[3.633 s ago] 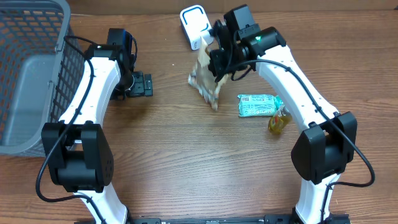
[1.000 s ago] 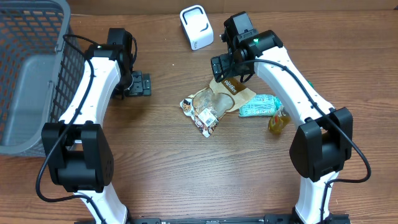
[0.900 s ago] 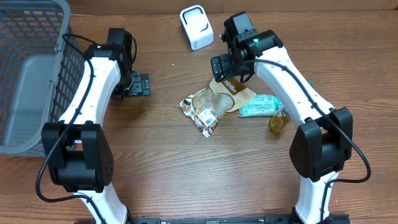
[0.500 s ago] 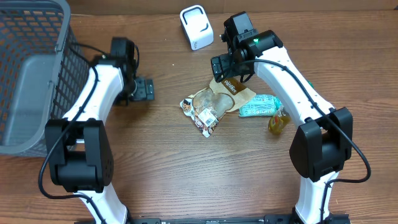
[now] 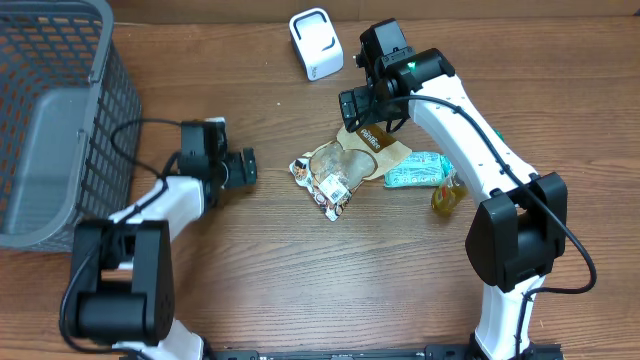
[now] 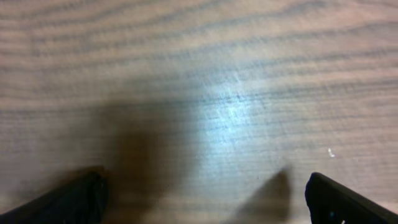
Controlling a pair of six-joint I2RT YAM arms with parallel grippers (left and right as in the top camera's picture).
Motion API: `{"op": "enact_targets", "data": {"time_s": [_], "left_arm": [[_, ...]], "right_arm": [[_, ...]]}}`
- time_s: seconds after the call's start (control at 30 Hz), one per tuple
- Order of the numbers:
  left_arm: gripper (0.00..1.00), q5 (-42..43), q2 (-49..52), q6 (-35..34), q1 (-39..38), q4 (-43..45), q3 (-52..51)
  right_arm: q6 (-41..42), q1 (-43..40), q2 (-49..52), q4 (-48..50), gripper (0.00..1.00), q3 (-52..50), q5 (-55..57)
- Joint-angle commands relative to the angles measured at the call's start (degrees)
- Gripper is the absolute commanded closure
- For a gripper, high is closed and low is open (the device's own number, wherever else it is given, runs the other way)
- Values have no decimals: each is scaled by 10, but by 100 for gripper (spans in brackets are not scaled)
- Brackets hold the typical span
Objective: Scan the item barcode
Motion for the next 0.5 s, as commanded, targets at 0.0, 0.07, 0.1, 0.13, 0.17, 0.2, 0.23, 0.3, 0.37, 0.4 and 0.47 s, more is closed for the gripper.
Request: {"op": "enact_targets", "data": {"time_s": [0.0, 0.07, 0.1, 0.13, 0.17, 0.2, 0.23, 0.3, 0.37, 0.4, 0.47], "left_arm": [[0, 43, -34, -5, -1, 18, -78], [0, 40, -68, -4, -1, 53, -117], [0, 37, -83, -4, -1, 71, -136], [0, 33, -100, -4, -1, 94, -159], [0, 32, -115, -4, -1, 114, -178], [0, 32, -128, -4, -1, 135, -197], [0, 30, -142, -4, -1, 156, -216], [0, 27, -171, -4, 0, 194, -254], [0, 21, -198, -4, -1, 220, -288], [0, 18, -212, -4, -1, 231, -304], [0, 14, -234, -4, 0, 240, -329]], "right_arm": [[2, 1, 1, 1, 0, -3, 6], [2, 1, 1, 1, 0, -3, 6], [2, 1, 1, 1, 0, -3, 6], [2, 1, 1, 1, 0, -3, 6], [2, 1, 1, 1, 0, -3, 6], [2, 1, 1, 1, 0, -3, 6], [2, 1, 1, 1, 0, -3, 6], [2, 1, 1, 1, 0, -3, 6], [2, 1, 1, 1, 0, -3, 6], [2, 1, 1, 1, 0, -3, 6], [2, 1, 1, 1, 0, -3, 6]]}}
